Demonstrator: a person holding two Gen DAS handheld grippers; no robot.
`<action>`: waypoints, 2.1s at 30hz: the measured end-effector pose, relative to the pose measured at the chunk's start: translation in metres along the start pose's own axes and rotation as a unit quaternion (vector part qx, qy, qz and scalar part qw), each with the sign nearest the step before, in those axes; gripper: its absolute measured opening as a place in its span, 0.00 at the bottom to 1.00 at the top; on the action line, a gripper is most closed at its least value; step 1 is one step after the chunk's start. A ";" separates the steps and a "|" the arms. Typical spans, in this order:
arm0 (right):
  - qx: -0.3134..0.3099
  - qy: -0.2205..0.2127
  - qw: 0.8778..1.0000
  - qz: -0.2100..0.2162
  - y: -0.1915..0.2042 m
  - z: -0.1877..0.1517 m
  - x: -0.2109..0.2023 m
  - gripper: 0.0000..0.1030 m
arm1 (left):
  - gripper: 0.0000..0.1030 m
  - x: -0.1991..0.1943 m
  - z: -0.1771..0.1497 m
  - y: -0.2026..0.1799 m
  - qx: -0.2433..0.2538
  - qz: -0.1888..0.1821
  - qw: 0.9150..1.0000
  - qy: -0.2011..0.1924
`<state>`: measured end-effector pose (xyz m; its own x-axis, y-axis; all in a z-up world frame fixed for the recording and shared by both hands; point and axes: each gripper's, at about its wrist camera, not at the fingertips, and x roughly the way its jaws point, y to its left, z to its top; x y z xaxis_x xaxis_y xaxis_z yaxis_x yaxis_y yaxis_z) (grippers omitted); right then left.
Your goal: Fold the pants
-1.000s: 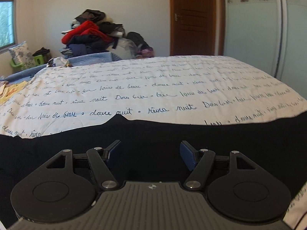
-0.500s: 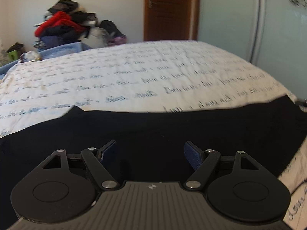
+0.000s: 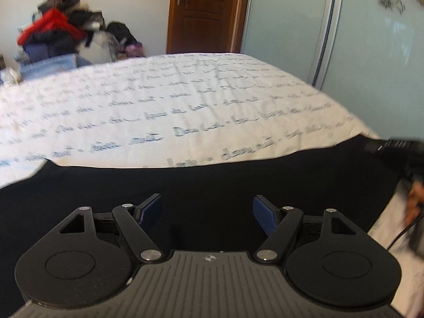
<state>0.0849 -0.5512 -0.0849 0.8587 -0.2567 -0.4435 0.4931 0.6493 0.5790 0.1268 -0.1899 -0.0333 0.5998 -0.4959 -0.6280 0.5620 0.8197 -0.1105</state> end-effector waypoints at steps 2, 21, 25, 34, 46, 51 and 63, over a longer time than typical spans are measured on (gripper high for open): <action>-0.031 -0.002 1.000 -0.003 0.008 0.000 -0.001 0.11 | 0.73 0.005 0.005 -0.004 -0.015 -0.024 1.000 0.008; -0.341 0.017 0.940 0.013 0.106 -0.047 -0.014 0.06 | 0.72 0.063 0.012 0.009 -0.255 -0.237 0.931 0.112; -0.366 0.021 0.930 0.029 0.119 -0.060 -0.022 0.06 | 0.73 0.076 0.011 0.009 -0.311 -0.281 0.899 0.125; -0.474 0.022 0.878 0.065 0.156 -0.107 -0.045 0.07 | 0.75 0.087 0.019 0.003 -0.349 -0.300 0.879 0.124; -0.511 0.028 0.855 0.079 0.174 -0.132 -0.053 0.07 | 0.23 0.094 0.012 0.015 -0.364 -0.275 0.877 0.151; -0.518 0.033 0.852 0.075 0.172 -0.134 -0.055 0.08 | 0.09 0.092 0.011 0.015 -0.354 -0.264 0.885 0.149; -0.561 0.034 0.825 0.053 0.172 -0.151 -0.073 0.18 | 0.08 0.066 0.018 0.010 -0.269 -0.231 0.930 0.092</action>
<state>0.0862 -0.3128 -0.0566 0.8596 -0.1402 -0.4913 -0.0564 0.9297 -0.3640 0.1818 -0.2198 -0.0621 0.2295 -0.8148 -0.5324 0.3392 0.5797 -0.7409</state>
